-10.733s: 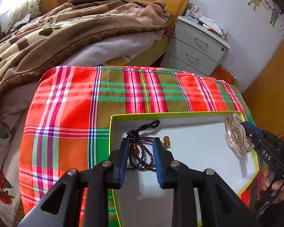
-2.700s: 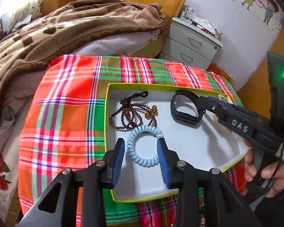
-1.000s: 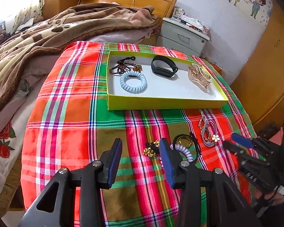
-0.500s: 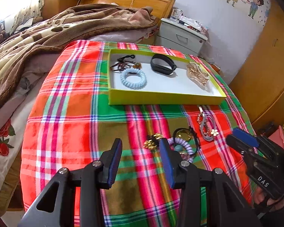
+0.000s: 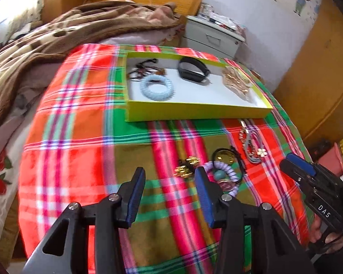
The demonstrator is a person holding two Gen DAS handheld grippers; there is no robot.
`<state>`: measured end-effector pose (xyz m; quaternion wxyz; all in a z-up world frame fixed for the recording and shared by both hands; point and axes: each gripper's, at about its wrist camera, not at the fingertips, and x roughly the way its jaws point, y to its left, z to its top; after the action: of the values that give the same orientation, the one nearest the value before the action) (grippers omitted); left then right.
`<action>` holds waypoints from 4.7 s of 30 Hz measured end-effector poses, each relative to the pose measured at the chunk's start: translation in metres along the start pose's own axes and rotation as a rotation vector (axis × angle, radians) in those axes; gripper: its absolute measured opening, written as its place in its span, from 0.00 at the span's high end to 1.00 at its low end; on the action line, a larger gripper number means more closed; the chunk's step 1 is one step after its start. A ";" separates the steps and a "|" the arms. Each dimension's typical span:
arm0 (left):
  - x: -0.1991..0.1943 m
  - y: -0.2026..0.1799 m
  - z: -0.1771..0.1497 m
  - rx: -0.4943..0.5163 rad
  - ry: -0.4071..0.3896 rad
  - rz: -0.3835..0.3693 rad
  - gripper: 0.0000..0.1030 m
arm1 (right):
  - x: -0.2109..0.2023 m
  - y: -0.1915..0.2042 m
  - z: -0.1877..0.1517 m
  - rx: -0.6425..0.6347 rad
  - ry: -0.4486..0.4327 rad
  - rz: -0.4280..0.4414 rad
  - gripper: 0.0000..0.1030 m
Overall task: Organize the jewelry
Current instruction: 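Grasp the gold earring cluster with the left gripper while the right gripper grasps the grey flower-charm cord, then carry the gold earrings and grey cord into the box lid and open both grippers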
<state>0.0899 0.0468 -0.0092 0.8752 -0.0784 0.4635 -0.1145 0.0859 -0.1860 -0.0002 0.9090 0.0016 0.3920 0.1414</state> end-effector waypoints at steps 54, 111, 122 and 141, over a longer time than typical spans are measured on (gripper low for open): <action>0.012 0.001 0.014 0.050 -0.028 0.065 0.54 | 0.021 -0.014 0.022 0.122 0.002 0.066 0.84; 0.005 -0.014 0.110 0.072 -0.136 0.058 0.82 | 0.053 -0.015 0.118 0.101 -0.041 0.099 0.84; 0.029 0.006 0.121 0.050 -0.087 0.086 0.82 | 0.084 -0.001 0.124 0.078 0.018 0.157 0.84; 0.054 0.024 0.108 0.017 -0.012 0.093 0.82 | 0.120 0.027 0.112 0.029 0.127 0.226 0.84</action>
<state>0.2117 0.0588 0.0019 0.8829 -0.0499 0.4605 -0.0773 0.2371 -0.1169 -0.0048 0.8606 0.0501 0.4480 0.2369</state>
